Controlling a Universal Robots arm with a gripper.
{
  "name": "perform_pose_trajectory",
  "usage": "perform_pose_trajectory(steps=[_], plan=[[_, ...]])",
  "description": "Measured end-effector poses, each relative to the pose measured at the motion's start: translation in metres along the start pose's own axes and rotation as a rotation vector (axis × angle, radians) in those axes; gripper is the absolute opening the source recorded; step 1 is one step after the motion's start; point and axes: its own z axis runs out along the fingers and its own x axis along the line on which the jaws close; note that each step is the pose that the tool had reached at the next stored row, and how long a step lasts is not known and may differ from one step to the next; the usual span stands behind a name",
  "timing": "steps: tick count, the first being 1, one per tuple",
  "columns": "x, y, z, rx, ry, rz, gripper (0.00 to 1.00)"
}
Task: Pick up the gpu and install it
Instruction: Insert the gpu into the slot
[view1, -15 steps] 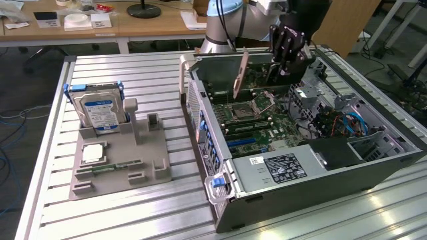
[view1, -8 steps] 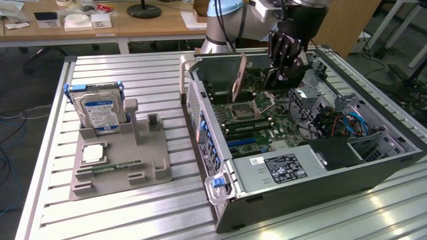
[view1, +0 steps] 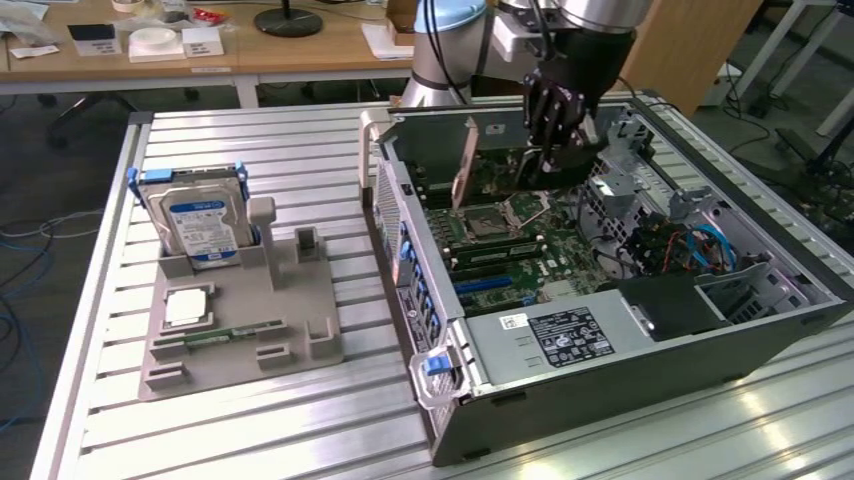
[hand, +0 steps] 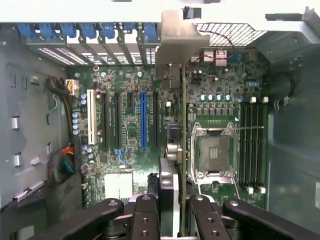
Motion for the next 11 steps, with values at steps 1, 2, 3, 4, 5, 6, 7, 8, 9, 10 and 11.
perform_pose_trajectory(steps=[1,2,3,4,5,6,7,8,9,10,11], plan=[[0.0,0.0006,0.0018,0.0,-0.0001,0.0,0.28],[0.0,0.0007,0.0036,-0.0003,0.0,0.0,0.28],[0.0,0.0007,0.0055,-0.0007,0.0,0.0,0.28],[0.0,0.0007,0.0073,-0.0008,-0.0001,0.0,0.28],[0.0,0.0006,0.0092,-0.0009,-0.0001,0.0,0.28],[0.0,0.0006,0.0108,-0.001,0.0004,0.0,0.28],[0.0,0.0005,0.0125,-0.0009,0.0014,0.0,0.28],[0.0,0.0005,0.0142,-0.0004,0.0016,0.0,0.28],[0.0,0.0004,0.0158,0.0,0.0018,0.0,0.28],[0.0,0.0004,0.0176,0.0002,0.0025,0.0,0.28],[0.0,0.0011,0.0196,0.0001,0.0027,-0.001,0.28]])
